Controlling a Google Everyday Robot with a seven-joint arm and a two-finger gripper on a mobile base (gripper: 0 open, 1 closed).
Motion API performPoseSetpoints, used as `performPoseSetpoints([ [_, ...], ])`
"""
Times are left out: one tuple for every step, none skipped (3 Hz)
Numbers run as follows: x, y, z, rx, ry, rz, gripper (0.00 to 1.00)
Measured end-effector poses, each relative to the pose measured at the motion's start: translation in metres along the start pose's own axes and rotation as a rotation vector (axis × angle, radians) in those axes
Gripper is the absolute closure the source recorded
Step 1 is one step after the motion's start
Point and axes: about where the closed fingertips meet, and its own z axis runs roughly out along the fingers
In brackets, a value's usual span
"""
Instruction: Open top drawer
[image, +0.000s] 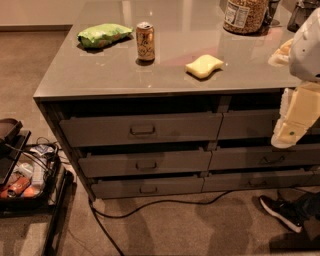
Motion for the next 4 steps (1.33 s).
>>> performPoseSetpoints([
  [0.0,0.0,0.0,0.0,0.0,0.0,0.0],
  [-0.009,0.009,0.013,-0.012,-0.051,0.006,0.0],
  [-0.022,0.02,0.027,-0.036,-0.095,0.0,0.0],
  [-0.049,0.023,0.054,-0.023,-0.119,0.003,0.0],
])
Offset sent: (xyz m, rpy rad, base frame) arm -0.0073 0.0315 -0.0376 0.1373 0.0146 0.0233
